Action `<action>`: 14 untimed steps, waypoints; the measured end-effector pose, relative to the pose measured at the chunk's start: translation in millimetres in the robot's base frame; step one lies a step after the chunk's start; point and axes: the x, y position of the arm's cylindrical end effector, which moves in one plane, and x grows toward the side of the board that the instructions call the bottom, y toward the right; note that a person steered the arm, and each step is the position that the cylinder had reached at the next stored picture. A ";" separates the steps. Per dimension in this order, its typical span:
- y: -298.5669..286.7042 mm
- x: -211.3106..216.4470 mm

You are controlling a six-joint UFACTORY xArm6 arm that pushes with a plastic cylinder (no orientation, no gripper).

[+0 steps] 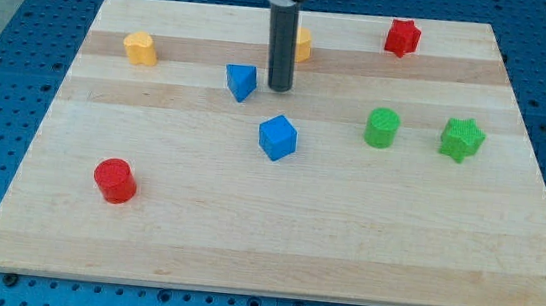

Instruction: Move the yellow heart into the blue triangle

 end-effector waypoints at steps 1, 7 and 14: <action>-52.0 22.9; -101.7 2.0; -154.4 -62.1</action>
